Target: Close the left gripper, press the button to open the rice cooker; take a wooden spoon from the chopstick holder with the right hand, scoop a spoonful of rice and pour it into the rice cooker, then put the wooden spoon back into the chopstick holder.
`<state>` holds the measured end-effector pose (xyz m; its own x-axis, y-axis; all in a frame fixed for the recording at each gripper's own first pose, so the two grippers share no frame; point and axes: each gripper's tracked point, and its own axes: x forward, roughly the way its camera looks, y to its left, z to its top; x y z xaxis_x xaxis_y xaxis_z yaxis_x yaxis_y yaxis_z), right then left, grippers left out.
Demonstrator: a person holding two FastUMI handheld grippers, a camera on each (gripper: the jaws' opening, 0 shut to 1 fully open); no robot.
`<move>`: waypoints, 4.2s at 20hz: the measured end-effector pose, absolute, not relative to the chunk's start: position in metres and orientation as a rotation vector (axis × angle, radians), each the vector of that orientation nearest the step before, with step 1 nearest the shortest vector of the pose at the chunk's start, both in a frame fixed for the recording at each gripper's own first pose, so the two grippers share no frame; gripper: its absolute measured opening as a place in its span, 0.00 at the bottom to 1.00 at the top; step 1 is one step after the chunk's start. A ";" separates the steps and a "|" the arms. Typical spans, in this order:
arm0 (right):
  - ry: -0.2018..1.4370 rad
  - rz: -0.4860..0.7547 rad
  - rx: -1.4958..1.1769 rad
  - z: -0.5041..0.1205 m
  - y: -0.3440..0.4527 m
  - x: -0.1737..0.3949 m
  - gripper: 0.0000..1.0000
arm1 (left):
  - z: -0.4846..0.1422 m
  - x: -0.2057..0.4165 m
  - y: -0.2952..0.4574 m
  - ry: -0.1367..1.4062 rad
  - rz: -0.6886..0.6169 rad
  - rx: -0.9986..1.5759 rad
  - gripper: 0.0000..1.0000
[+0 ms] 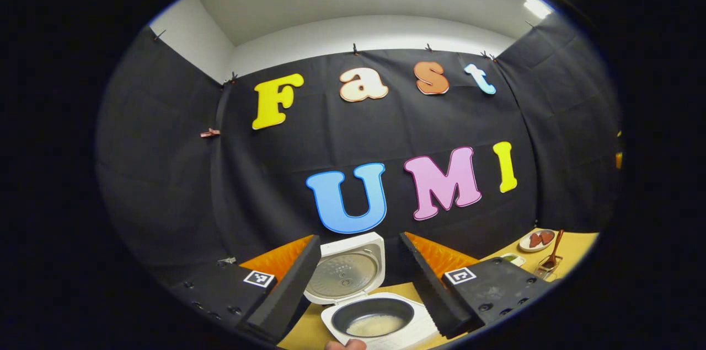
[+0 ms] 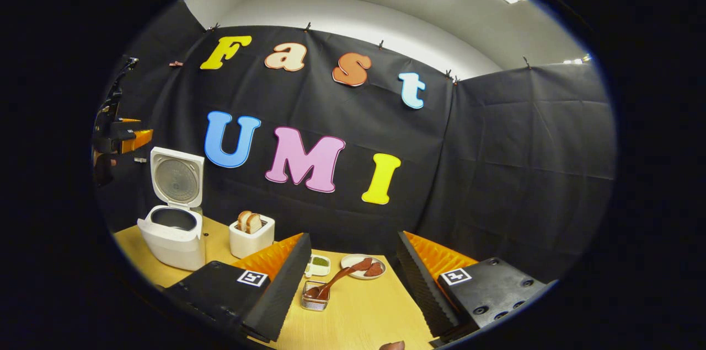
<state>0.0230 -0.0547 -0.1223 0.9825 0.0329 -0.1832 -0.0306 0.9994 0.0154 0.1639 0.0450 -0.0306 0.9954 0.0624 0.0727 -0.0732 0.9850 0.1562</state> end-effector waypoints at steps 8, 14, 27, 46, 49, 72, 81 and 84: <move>0.245 0.110 0.111 -0.184 -0.067 0.077 0.98 | -0.051 0.117 0.010 0.030 0.115 0.037 0.96; 0.340 0.179 0.207 -0.261 -0.066 0.129 0.98 | -0.053 0.094 -0.011 0.054 0.179 0.031 0.96; 0.688 0.312 0.475 -0.471 -0.009 0.193 0.89 | -0.076 0.056 -0.023 0.162 0.396 0.051 0.96; 0.750 0.307 0.664 -0.483 0.020 0.183 0.18 | -0.088 0.018 -0.013 0.208 0.470 0.105 0.96; 0.751 0.360 0.594 -0.483 0.036 0.168 0.19 | -0.091 0.016 -0.007 0.214 0.465 0.108 0.96; 0.568 0.489 0.463 -0.346 0.091 0.141 0.14 | -0.096 0.024 0.052 0.170 0.313 0.057 0.97; 0.681 0.465 0.141 -0.426 0.161 0.119 0.14 | -0.105 0.033 0.080 0.173 0.256 0.051 0.97; 0.736 0.500 0.178 -0.442 0.194 0.100 0.14 | -0.108 0.037 0.085 0.176 0.252 0.053 0.97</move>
<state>0.1004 0.1945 -0.4422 0.6305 0.4953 -0.5976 -0.3731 0.8685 0.3263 0.0370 0.0850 -0.1081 0.9532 0.2527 -0.1662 -0.2434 0.9671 0.0743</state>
